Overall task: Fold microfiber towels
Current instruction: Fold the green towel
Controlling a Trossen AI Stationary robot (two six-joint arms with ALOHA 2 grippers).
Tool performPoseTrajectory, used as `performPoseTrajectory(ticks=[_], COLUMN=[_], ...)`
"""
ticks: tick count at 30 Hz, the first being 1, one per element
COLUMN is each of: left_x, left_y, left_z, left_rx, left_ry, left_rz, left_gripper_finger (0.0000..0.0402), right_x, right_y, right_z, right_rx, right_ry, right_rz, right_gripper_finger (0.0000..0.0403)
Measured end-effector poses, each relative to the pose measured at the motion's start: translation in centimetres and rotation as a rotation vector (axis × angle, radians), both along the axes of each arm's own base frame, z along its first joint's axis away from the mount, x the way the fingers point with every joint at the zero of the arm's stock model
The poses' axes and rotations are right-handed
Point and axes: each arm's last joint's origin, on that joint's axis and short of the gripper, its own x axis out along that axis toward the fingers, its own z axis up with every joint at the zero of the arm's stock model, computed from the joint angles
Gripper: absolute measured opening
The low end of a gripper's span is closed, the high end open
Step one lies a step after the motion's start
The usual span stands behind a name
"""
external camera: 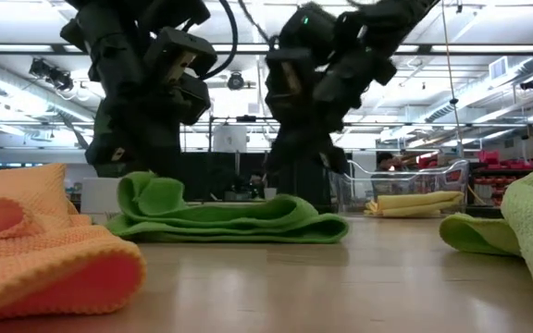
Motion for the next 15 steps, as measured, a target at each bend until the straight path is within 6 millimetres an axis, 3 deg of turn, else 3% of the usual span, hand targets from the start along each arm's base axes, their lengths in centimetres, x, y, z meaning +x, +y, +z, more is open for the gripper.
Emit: performPoseTrajectory(ticks=[7, 11, 15], left_x=[0.0, 0.0, -0.2], left_y=[0.1, -0.1, -0.6], left_z=[0.0, 0.0, 0.0], left_rx=[0.015, 0.015, 0.000], left_ry=[-0.001, 0.001, 0.006], left_rz=[0.022, 0.016, 0.013], left_gripper_finger=[0.0010, 0.0007, 0.0020], right_x=[-0.8, -1.4, -1.4], right_y=[3.3, 3.6, 3.2], right_z=[1.0, 0.1, 0.1], right_rx=[-0.010, -0.038, -0.063], right_ry=[0.025, 0.126, 0.122], right_rz=[0.087, 0.076, 0.043], right_gripper_finger=[0.0000, 0.0000, 0.0000])
